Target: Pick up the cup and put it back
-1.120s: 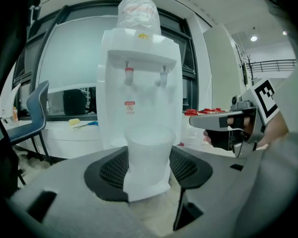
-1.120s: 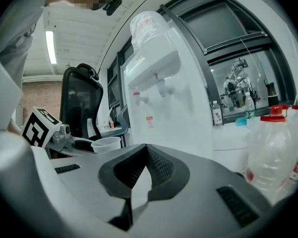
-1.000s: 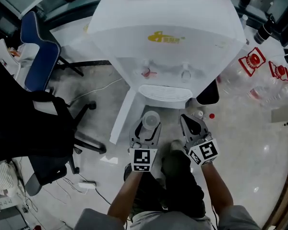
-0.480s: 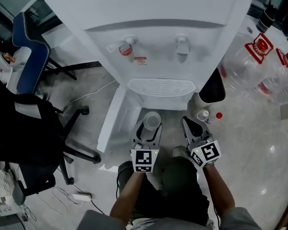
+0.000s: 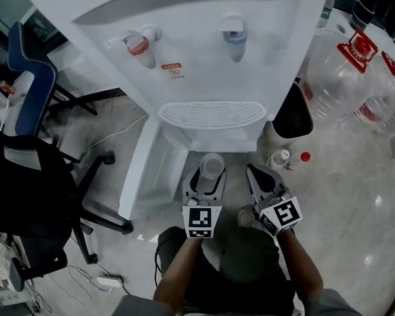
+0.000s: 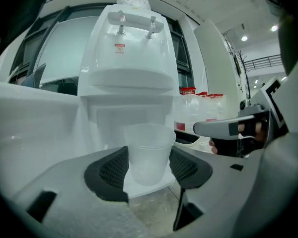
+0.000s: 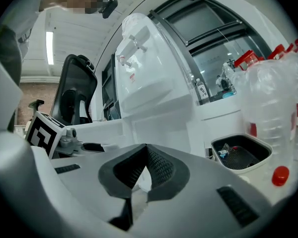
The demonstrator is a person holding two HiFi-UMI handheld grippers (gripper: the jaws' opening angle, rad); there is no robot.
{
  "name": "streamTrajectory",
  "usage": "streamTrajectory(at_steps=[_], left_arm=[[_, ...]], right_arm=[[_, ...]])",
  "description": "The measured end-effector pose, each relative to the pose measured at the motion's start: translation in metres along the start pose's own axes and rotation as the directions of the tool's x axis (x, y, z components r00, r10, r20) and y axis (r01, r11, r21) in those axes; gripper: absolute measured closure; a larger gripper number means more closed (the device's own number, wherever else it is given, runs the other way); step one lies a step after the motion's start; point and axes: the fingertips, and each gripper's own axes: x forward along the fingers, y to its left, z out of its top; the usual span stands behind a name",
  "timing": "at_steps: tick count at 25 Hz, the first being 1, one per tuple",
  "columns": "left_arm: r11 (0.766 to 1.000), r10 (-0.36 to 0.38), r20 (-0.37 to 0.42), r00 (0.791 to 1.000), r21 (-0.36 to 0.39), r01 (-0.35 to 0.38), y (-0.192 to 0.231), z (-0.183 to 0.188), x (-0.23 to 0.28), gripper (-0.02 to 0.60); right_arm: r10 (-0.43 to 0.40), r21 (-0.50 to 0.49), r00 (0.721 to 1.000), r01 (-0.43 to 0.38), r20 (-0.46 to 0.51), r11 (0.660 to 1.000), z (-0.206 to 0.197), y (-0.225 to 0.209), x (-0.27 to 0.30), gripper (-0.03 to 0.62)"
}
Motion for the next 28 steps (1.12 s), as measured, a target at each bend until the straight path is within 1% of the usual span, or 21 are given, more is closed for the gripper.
streamTrajectory(at_steps=[4,7,11,16,21,28], left_arm=[[1.0,-0.008,-0.01,1.0,-0.008,0.008,0.001,-0.015,0.022,0.322],[1.0,-0.013,-0.01,1.0,0.005,0.013,0.004,-0.023,0.043,0.322],[1.0,-0.018,-0.002,1.0,-0.015,0.018,0.004,-0.031,0.074,0.322],[0.999,-0.047,0.008,0.999,0.014,0.047,-0.001,-0.043,0.117,0.322],[0.996,-0.082,-0.013,0.997,0.019,0.082,-0.006,-0.069,0.159,0.322],[0.995,-0.098,-0.042,0.994,-0.018,0.097,-0.002,-0.107,0.201,0.322]], right_arm=[[-0.012,0.011,1.0,0.012,-0.004,1.0,-0.009,-0.01,0.001,0.585],[-0.023,0.021,1.0,0.024,-0.008,0.999,-0.012,-0.017,0.002,0.585],[-0.037,0.018,0.999,0.037,-0.006,0.999,-0.013,-0.026,-0.001,0.585],[-0.063,0.021,0.998,0.063,-0.006,0.998,-0.013,-0.04,-0.004,0.585],[-0.069,0.042,0.998,0.069,-0.017,0.997,-0.017,-0.043,-0.011,0.585],[-0.08,0.046,0.996,0.082,-0.041,0.996,-0.023,-0.047,-0.022,0.585]])
